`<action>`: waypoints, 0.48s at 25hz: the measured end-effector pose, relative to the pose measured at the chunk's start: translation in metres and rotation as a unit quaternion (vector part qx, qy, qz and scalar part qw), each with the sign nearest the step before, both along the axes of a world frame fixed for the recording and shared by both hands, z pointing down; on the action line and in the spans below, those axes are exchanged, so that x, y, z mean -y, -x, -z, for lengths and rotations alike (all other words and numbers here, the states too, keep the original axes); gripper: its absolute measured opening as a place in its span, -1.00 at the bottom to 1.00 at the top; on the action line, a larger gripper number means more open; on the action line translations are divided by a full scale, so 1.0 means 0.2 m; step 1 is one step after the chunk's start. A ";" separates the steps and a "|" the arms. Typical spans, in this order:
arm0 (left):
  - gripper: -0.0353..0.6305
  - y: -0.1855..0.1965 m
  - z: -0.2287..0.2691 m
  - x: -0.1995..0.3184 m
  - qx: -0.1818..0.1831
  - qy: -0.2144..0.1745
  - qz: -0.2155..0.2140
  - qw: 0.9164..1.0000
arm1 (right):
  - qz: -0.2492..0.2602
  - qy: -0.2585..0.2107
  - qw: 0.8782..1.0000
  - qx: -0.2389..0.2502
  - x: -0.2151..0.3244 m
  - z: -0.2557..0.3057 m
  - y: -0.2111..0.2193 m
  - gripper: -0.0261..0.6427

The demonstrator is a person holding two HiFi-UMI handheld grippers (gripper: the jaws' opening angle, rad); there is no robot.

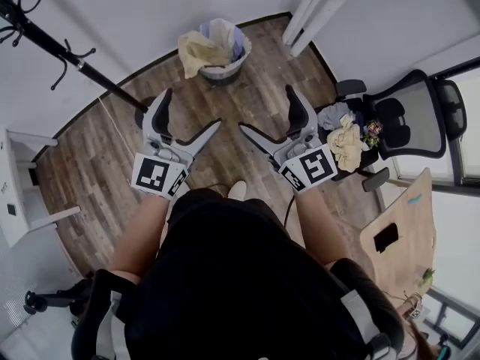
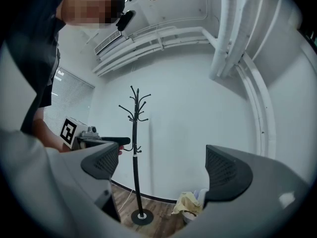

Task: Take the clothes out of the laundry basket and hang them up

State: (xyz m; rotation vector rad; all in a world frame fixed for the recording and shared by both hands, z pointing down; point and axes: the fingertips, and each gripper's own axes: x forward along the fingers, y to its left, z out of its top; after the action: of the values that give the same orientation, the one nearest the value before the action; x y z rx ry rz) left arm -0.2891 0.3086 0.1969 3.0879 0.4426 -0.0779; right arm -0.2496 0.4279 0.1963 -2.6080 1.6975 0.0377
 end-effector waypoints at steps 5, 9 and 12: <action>0.61 -0.12 0.01 -0.10 0.004 -0.001 0.001 1.000 | 0.003 0.001 1.000 0.004 -0.09 -0.02 -0.12 0.67; 0.61 -0.24 -0.01 -0.08 0.008 0.000 -0.002 1.000 | 0.004 0.004 1.000 0.015 -0.07 -0.05 -0.26 0.66; 0.61 -0.35 -0.04 -0.02 0.009 0.003 -0.002 1.000 | 0.002 0.008 1.000 0.023 -0.02 -0.10 -0.38 0.66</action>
State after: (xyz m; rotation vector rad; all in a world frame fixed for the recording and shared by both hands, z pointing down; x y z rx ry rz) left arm -0.2182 0.3128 0.2055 3.0795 0.4483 -0.0516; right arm -0.1731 0.4320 0.2156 -2.5952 1.6967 -0.0350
